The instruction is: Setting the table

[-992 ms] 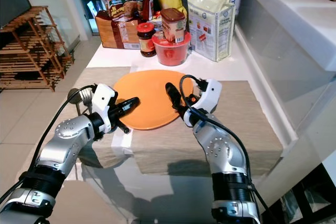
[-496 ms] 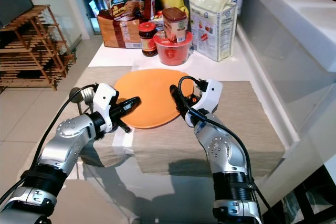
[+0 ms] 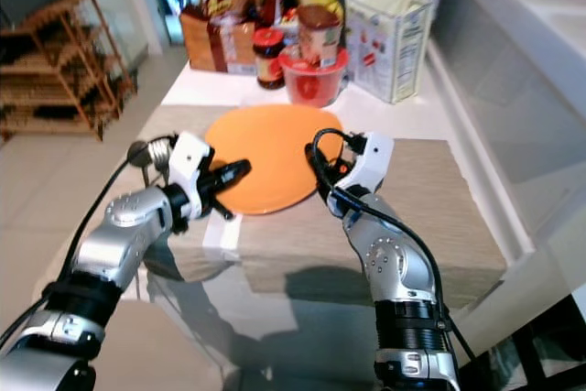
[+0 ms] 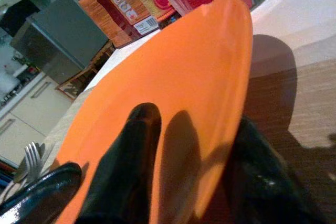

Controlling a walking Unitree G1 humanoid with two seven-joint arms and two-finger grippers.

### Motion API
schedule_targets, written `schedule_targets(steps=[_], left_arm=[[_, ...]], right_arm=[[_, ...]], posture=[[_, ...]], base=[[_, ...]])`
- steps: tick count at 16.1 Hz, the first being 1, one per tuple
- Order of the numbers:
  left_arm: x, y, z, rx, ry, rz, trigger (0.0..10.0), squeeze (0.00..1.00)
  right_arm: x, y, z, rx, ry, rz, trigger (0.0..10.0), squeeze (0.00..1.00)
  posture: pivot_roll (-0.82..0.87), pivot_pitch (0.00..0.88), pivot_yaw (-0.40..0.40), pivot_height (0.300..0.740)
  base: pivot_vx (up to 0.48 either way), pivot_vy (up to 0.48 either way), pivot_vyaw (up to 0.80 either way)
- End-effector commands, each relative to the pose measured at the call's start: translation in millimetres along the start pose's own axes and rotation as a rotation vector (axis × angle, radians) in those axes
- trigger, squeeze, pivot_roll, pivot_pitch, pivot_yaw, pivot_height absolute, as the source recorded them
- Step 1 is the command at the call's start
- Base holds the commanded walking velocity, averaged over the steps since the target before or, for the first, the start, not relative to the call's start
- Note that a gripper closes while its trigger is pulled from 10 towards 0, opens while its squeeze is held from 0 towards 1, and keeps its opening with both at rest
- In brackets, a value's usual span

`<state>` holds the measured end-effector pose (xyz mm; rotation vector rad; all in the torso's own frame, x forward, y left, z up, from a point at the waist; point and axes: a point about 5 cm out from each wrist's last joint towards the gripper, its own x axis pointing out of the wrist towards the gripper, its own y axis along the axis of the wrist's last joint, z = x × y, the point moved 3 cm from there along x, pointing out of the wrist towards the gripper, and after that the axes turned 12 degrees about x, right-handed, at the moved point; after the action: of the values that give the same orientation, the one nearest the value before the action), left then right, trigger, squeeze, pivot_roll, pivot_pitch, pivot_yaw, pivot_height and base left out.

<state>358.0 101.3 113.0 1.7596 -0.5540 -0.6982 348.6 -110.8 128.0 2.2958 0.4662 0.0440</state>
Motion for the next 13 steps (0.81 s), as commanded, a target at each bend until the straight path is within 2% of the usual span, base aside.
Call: schedule_targets(steps=[1, 2, 7, 8, 9, 10, 11, 13], left_arm=[[-2.9, -32, 12.3, -0.048, -0.015, -0.153, 10.0, 0.0], [-2.3, -30, 12.9, -0.041, -0.017, -0.146, 10.0, 0.0], [-2.6, -11, 8.9, 0.038, 0.09, -0.088, 10.0, 0.0], [-2.3, -8, 11.8, 0.069, 0.112, -0.077, 10.0, 0.0], [-2.1, -7, 16.2, 0.083, 0.117, -0.069, 10.0, 0.0], [-2.0, -6, 19.7, 0.103, 0.122, -0.065, 10.0, 0.0], [-1.7, -7, 24.2, 0.094, 0.127, -0.066, 10.0, 0.0], [-1.3, -8, 30.2, 0.127, 0.132, -0.072, 10.0, 0.0]], right_arm=[[-2.4, -17, 11.2, 0.0, -0.038, -0.067, 0.0, 0.0], [-2.6, -16, 11.5, 0.0, -0.038, -0.064, 0.0, 0.0], [-11.9, -9, 14.1, -0.24, -0.034, 0.017, 0.0, 0.0], [-13.7, -8, 13.9, -0.258, -0.028, 0.032, 0.0, 0.0], [-14.9, -7, 13.9, -0.32, -0.026, 0.043, 0.0, 0.0], [-15.5, -6, 11.7, -0.323, -0.012, 0.06, 0.0, 0.0], [-16.3, -1, -1.1, -0.391, 0.054, 0.112, 0.0, 0.0], [-16.5, 5, -17.0, -0.438, 0.117, 0.176, 0.0, 0.0]], posture=[[-0.04, 0.015, 0.042, 0.74], [-0.04, 0.015, 0.042, 0.74], [-0.04, 0.0, 0.046, 0.74], [-0.04, 0.0, 0.045, 0.74], [-0.04, 0.0, 0.046, 0.74], [-0.04, 0.0, 0.044, 0.74], [-0.04, 0.0, 0.042, 0.74], [-0.04, 0.0, 0.041, 0.74]], base=[[0.0, 0.0, 0.0], [0.0, 0.0, 0.0], [0.0, 0.0, 0.0], [0.0, 0.0, 0.0], [0.0, 0.0, 0.0], [0.0, 0.0, 0.0], [0.0, 0.0, 0.0], [0.0, 0.0, 0.0]])
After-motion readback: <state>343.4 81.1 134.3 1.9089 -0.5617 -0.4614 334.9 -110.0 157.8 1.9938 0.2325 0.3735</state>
